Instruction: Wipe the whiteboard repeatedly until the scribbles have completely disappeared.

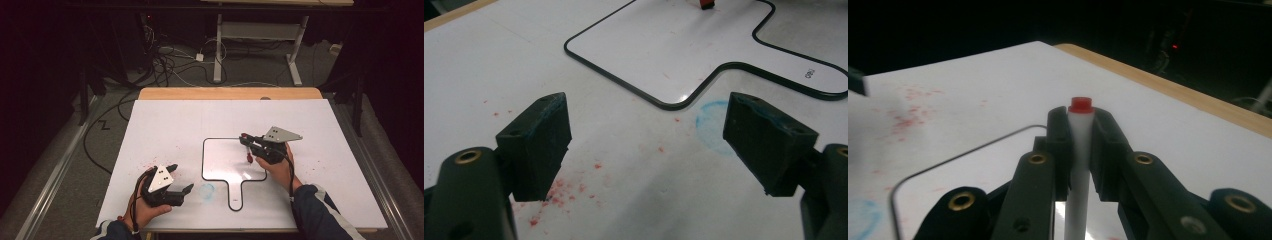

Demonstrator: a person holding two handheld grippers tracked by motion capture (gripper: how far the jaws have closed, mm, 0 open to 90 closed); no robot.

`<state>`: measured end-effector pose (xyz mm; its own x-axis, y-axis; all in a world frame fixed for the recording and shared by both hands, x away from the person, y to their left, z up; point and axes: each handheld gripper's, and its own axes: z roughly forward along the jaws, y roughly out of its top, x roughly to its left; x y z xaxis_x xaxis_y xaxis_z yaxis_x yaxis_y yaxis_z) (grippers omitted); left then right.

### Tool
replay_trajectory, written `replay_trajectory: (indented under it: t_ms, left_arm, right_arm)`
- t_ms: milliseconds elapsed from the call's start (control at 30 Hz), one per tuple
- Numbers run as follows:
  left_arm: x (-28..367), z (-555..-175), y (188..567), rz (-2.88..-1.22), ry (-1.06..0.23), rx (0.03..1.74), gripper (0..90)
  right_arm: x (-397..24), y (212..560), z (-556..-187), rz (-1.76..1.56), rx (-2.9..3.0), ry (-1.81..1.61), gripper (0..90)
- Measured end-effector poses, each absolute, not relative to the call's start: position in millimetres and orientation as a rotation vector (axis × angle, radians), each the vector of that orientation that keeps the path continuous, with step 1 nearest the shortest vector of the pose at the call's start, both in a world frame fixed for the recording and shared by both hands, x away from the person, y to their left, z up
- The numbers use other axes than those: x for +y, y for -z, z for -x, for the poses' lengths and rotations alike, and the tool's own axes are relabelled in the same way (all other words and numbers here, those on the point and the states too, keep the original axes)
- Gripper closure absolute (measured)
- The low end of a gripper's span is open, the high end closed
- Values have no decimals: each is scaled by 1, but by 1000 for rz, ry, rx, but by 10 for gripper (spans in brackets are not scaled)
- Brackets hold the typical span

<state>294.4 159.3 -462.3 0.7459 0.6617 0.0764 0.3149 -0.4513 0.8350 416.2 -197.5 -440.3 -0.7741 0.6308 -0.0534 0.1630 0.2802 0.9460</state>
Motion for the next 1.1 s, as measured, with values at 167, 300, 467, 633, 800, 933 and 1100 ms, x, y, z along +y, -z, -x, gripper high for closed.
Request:
replay_trajectory:
  t_ms: [167, 300, 467, 633, 800, 933, 1100]
  left_arm:
    - [159, -295, 462, -2064, -495, 733, 184]
    - [159, -295, 462, -2064, -494, 733, 184]
    - [159, -295, 463, -2065, -492, 734, 184]
    - [158, -294, 462, -2068, -493, 728, 184]
    - [158, -296, 463, -2070, -489, 728, 184]
    - [158, -296, 463, -2071, -487, 726, 184]
    - [159, -294, 463, -2069, -493, 726, 184]
  right_arm:
    - [-212, 442, -431, -789, 2078, -1462, 814]
    - [-202, 445, -424, -797, 2125, -1544, 813]
    - [-190, 447, -403, -687, 2204, -1599, 813]
    - [-189, 447, -407, -690, 2200, -1624, 813]
    - [-184, 447, -415, -698, 2183, -1626, 813]
    - [-182, 449, -417, -694, 2184, -1638, 814]
    - [-189, 448, -419, -706, 2168, -1586, 814]
